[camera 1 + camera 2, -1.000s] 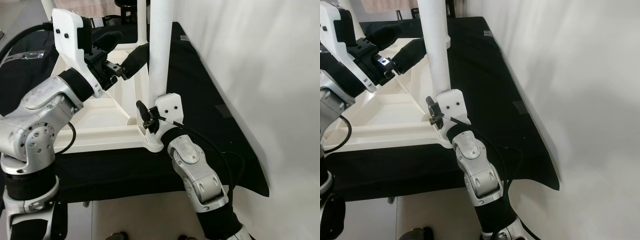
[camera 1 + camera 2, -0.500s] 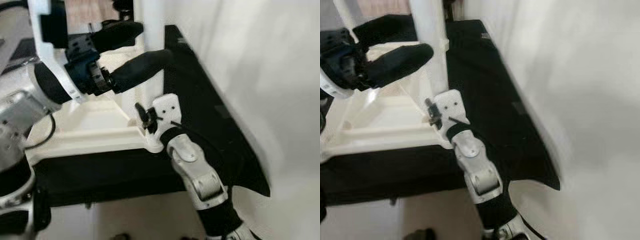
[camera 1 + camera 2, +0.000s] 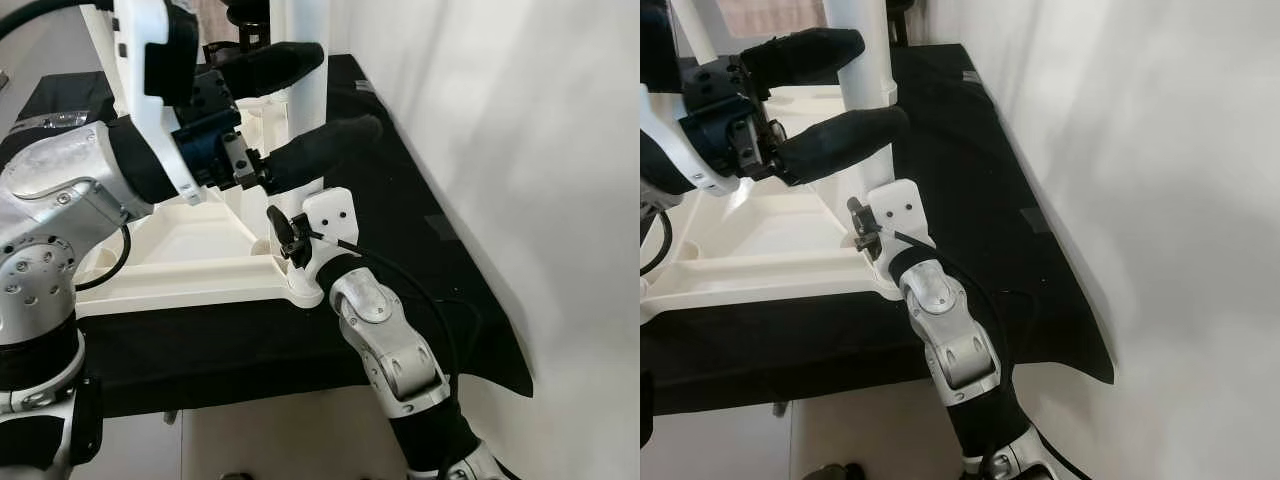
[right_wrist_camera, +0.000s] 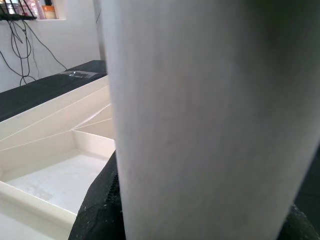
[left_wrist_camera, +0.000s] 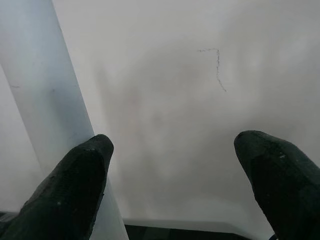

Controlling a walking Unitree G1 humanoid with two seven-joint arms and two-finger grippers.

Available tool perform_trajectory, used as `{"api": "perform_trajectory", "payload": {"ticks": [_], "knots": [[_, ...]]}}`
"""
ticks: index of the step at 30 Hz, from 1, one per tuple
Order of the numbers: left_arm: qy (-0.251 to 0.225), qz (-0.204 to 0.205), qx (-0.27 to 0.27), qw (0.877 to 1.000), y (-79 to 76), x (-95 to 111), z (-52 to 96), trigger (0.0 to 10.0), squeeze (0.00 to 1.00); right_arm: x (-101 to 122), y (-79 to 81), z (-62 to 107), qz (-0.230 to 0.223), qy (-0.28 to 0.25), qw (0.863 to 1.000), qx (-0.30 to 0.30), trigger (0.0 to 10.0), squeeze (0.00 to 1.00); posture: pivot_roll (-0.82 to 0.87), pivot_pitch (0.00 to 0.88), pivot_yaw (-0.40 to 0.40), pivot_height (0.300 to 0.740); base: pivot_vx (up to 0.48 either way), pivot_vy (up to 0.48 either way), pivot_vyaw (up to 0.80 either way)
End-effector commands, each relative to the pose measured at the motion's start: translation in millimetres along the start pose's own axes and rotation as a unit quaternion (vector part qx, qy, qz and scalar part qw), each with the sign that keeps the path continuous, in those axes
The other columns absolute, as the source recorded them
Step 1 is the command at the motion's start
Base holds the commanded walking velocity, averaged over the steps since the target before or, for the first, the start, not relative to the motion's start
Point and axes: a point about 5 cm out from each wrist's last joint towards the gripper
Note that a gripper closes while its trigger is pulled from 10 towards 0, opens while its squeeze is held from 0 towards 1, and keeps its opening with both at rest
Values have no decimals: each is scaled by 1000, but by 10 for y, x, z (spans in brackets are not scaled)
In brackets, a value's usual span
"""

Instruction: Building children table

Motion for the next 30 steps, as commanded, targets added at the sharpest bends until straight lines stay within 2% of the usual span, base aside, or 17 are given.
{"api": "perform_trajectory", "payload": {"ticks": [1, 2, 4, 7, 9, 15, 16, 17, 18, 20, 21, 23, 24, 26, 27, 29, 30], "knots": [[-15, -8, 48, 999, 104, 13, 27, 10000, 0, -328, 235, -8, -7, 100, 994, 46, 10000, 0, 39, 168, -37, 740, 0, 0, 0], [-28, -5, 71, 997, 159, 12, 49, 10000, 0, -327, 235, -9, -8, 101, 994, 46, 10000, 0, 39, 171, -40, 740, 0, 0, 0], [-33, -5, 79, 996, 180, 15, 60, 10000, 0, -327, 235, -10, -8, 101, 994, 46, 10000, 0, 39, 171, -40, 740, 0, 0, 0], [-38, -3, 71, 997, 180, 20, 61, 10000, 0, -327, 236, -10, -7, 101, 994, 47, 10000, 0, 38, 170, -40, 740, 0, 0, 0], [-59, 8, 26, 998, 110, 71, 71, 10000, 0, -330, 237, -11, -7, 102, 994, 47, 10000, 0, 38, 170, -40, 740, 0, 0, 0], [-85, 33, -47, 995, -39, 187, 127, 10000, 0, -331, 234, -13, -8, 102, 994, 47, 10000, 0, 38, 170, -39, 740, 0, 0, 0], [-85, 30, -56, 994, -111, 218, 135, 10000, 0, -332, 233, -14, -8, 103, 994, 47, 10000, 0, 38, 170, -39, 740, 0, 0, 0], [-85, 30, -56, 994, -111, 218, 135, 10000, 0, -332, 233, -14, -8, 103, 994, 47, 10000, 0, 38, 170, -39, 740, 0, 0, 0], [-86, 17, -48, 995, -201, 254, 141, 10000, 0, -334, 231, -18, -9, 103, 994, 47, 10000, 0, 39, 170, -41, 740, 0, 0, 0], [-86, 17, -48, 995, -201, 254, 141, 10000, 0, -334, 231, -18, -9, 103, 994, 47, 10000, 0, 39, 170, -41, 740, 0, 0, 0], [-88, -11, 3, 996, -212, 301, 175, 10000, 0, -334, 230, -23, -9, 102, 994, 47, 10000, 0, 39, 169, -40, 740, 0, 0, 0], [-88, -11, 3, 996, -212, 301, 175, 10000, 0, -334, 230, -23, -9, 102, 994, 47, 10000, 0, 39, 169, -40, 740, 0, 0, 0], [-89, -26, 29, 995, -198, 321, 196, 10000, 0, -334, 230, -24, -9, 102, 994, 47, 10000, 0, 39, 169, -40, 740, 0, 0, 0], [-95, -40, 77, 992, -24, 376, 257, 10000, 0, -335, 232, -24, -10, 102, 994, 48, 10000, 0, 38, 169, -39, 740, 0, 0, 0], [-95, -40, 77, 992, -24, 376, 257, 10000, 0, -335, 232, -24, -10, 102, 994, 48, 10000, 0, 38, 169, -39, 740, 0, 0, 0], [-114, -66, 132, 982, 203, 453, 293, 10000, 0, -336, 237, -21, -10, 102, 994, 48, 10000, 0, 35, 168, -39, 740, 0, 0, 0], [-114, -66, 132, 982, 203, 453, 293, 10000, 0, -336, 237, -21, -10, 102, 994, 48, 10000, 0, 35, 168, -39, 740, 0, 0, 0]]}}
Point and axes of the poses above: a point about 5 cm out from each wrist's last joint towards the gripper, its own z axis pointing back from the gripper into the wrist, its own x axis along the axis of the wrist's last joint, y = z × x, and after that the axes turned 15 degrees about z, right-handed
